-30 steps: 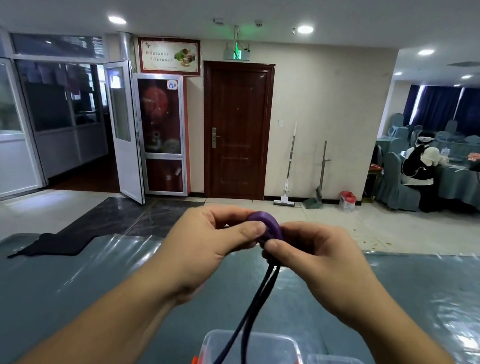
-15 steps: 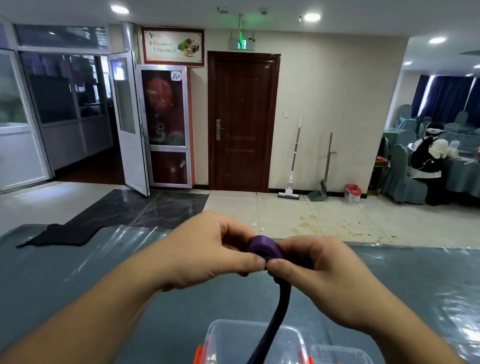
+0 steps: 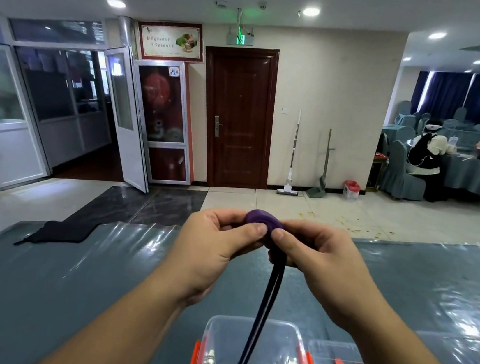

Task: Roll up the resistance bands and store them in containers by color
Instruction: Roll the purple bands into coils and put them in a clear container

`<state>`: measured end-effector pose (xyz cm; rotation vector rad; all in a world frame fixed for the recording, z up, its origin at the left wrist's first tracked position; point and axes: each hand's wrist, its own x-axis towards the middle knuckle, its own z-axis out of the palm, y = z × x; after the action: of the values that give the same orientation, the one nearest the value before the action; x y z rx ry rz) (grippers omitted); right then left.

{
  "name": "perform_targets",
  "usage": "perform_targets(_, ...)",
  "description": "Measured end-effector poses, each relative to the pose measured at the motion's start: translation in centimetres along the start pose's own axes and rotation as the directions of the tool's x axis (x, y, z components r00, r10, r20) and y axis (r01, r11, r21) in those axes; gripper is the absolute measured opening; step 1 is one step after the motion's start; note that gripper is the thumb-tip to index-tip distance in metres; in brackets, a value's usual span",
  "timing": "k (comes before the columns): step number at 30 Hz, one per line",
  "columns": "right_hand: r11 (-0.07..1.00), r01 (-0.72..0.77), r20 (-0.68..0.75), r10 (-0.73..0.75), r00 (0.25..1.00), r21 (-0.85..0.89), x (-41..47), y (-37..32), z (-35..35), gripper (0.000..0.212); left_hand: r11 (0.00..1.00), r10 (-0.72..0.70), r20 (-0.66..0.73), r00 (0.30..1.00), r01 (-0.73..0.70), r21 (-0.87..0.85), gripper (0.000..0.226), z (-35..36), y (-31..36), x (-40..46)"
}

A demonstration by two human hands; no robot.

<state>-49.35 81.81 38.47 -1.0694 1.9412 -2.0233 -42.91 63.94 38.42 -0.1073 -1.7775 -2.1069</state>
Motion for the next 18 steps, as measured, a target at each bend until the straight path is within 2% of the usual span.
perform_targets(4,1.0,0.01,-0.023,-0.011,1.0,-0.023,-0.1,0.8,0.2,0.018,1.0,0.017,-0.037,0.999,-0.016,0.018,0.017,0.5,-1.1,-0.1)
perform_targets(7,1.0,-0.02,0.013,0.02,1.0,-0.007,0.0,1.1,-0.1,0.017,0.992,0.013,-0.014,1.0,-0.012,0.127,0.018,0.4,-1.3,-0.3)
perform_targets(8,0.999,-0.027,0.041,0.028,0.999,-0.03,0.0,1.0,-0.4,0.018,0.985,-0.006,0.006,1.0,0.004,0.174,0.018,0.2,-1.1,-0.4)
perform_targets(10,0.983,0.007,0.1,0.012,0.995,-0.186,0.0,0.8,-1.1,0.017,0.945,-0.045,0.064,0.997,0.022,0.325,0.019,-0.5,-0.5,-0.3)
perform_targets(12,0.917,0.064,0.161,0.0,0.987,-0.394,0.1,0.4,-1.5,0.013,0.818,-0.046,0.137,0.99,-0.041,0.574,0.023,-1.3,0.5,0.0)
perform_targets(14,0.816,0.113,0.23,0.026,0.973,-0.567,0.3,0.1,-1.6,0.009,0.63,-0.081,0.22,0.972,-0.121,0.767,0.023,-1.8,1.7,0.4)
perform_targets(17,0.671,0.194,0.318,0.066,0.946,-0.716,0.6,-0.5,-1.3,0.012,0.375,-0.174,0.256,0.951,-0.176,0.91,0.016,-1.5,3.0,0.8)
perform_targets(18,0.638,0.218,0.336,0.067,0.94,-0.738,0.7,-0.7,-1.2,0.011,0.323,-0.183,0.268,0.946,-0.199,0.925,0.015,-1.4,3.3,0.8)
